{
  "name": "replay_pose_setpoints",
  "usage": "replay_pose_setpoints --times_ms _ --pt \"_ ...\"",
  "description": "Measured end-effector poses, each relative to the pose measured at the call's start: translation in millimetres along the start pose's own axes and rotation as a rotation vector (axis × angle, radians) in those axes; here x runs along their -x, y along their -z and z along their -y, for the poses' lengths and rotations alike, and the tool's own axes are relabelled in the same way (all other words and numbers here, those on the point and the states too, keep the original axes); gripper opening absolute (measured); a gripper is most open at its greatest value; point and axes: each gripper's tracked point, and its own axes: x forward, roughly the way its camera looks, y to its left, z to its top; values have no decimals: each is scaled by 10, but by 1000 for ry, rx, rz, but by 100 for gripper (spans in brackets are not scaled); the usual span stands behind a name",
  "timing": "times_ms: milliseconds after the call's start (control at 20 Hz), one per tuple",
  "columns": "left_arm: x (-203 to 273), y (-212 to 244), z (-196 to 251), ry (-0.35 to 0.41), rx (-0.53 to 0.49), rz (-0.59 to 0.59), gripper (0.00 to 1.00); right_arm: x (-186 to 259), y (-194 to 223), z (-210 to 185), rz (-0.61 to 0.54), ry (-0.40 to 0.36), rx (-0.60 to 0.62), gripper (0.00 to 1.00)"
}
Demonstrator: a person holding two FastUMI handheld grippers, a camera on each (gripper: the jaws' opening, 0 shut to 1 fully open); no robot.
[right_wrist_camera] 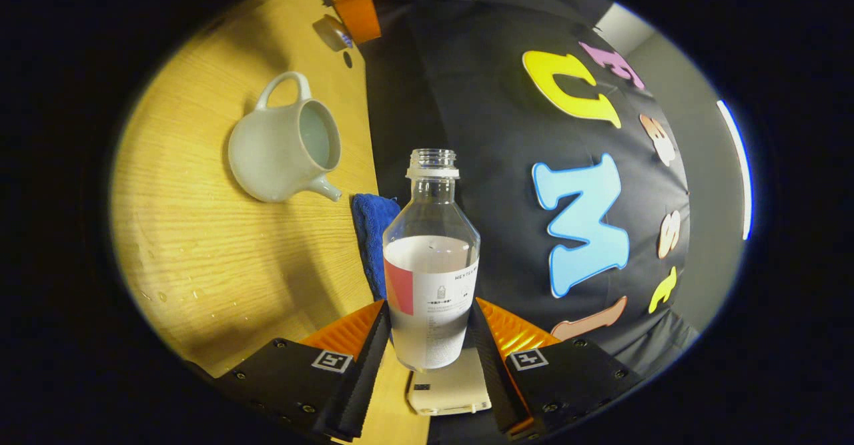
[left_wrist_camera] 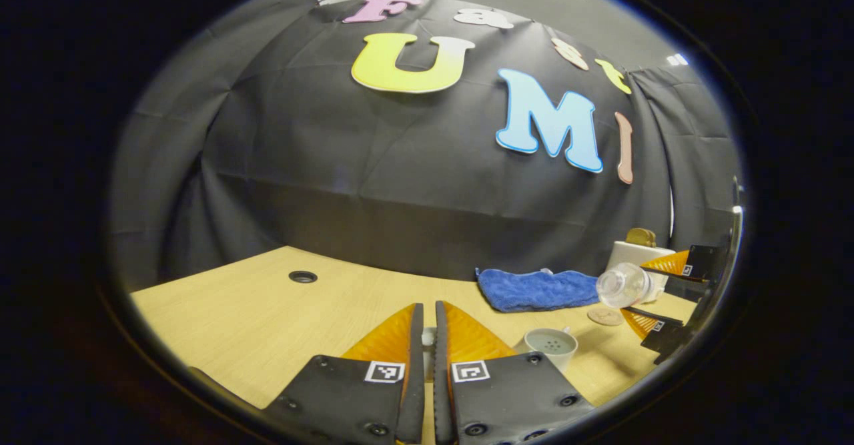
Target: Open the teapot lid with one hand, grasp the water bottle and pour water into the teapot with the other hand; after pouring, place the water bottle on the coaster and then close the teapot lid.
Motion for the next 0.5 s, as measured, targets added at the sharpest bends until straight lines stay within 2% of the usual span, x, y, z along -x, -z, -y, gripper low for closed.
replay_pose_setpoints --times_ms 100,250,500 --pt "-2 22 -4 1 7 0 12 -6 13 42 18 21 105 71" --pt "-15 6 -2 4 12 1 12 -43 15 92 38 21 180 70" --pt "-16 7 -3 5 11 0 12 -22 -60 120 79 64 354 70"
